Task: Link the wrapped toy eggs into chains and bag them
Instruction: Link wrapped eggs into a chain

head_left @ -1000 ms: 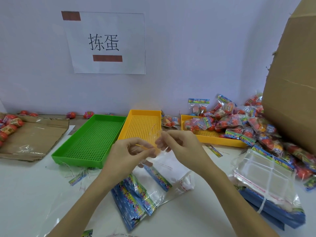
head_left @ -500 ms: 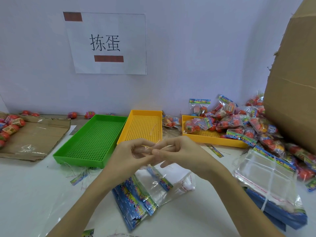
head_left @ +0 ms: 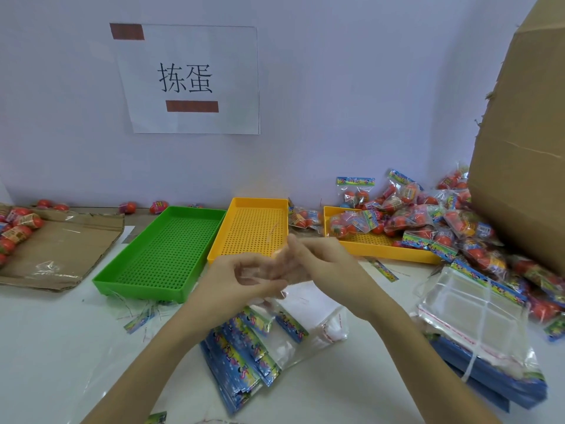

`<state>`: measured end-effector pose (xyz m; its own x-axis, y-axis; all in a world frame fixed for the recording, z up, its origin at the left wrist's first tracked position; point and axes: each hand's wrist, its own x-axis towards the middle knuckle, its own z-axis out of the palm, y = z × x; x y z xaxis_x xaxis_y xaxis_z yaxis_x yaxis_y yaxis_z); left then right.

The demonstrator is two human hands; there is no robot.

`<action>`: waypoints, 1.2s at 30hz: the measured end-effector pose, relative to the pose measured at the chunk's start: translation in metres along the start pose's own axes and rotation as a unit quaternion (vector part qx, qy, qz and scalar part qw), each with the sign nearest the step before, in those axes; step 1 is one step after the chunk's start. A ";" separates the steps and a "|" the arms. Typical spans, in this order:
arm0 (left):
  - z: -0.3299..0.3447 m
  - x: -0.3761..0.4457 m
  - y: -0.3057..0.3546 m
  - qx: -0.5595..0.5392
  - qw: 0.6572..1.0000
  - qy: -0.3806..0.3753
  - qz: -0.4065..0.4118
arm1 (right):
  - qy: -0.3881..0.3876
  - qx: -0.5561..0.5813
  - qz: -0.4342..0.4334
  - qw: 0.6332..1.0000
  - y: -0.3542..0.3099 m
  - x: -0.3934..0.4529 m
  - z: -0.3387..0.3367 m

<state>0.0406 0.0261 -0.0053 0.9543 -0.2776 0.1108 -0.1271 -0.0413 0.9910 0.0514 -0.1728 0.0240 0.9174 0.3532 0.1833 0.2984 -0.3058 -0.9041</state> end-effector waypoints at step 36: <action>-0.022 0.004 0.001 0.025 0.984 0.174 -0.016 | 0.242 -0.307 0.029 0.920 0.065 0.019 -0.041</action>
<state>0.0506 0.0458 -0.0022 0.9917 0.0705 0.1074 -0.1006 -0.0943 0.9905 0.0996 -0.2222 -0.0156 0.9018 -0.0694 0.4265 0.2015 -0.8056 -0.5572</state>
